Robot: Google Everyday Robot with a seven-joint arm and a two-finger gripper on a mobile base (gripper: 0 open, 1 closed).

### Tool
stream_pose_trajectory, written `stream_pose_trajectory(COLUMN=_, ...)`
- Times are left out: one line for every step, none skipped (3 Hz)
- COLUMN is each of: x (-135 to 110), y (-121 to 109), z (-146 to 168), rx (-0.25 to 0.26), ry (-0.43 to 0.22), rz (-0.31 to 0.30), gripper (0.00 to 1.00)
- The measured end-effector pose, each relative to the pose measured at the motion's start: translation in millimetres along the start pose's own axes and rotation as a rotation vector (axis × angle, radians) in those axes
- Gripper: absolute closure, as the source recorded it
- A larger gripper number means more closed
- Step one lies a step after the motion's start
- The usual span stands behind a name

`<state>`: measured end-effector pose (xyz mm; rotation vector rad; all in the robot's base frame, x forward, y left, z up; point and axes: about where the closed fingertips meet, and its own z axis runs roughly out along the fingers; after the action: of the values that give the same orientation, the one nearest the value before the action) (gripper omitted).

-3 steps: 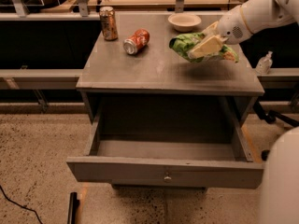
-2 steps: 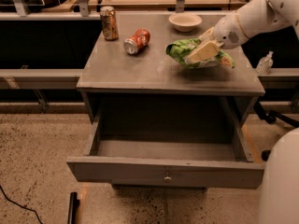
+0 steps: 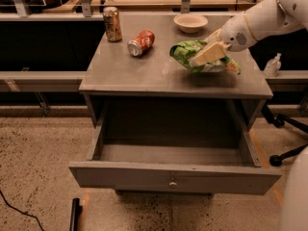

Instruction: Place green rice chip bag into top drawer

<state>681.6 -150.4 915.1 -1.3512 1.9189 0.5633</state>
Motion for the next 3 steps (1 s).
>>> stream_pose_trajectory(x=-30.2, y=32.0, z=-26.3, rx=0.07, ry=-0.101, rz=0.102, gripper=1.0)
stream_pose_trajectory(x=-58.1, y=74.3, z=-35.8, rx=0.095, ry=-0.212, rz=0.207, gripper=1.0)
stream_pose_trajectory(x=-56.4, y=119.1, z=-16.1, rx=0.044, ry=-0.251, rz=0.325, gripper=1.0)
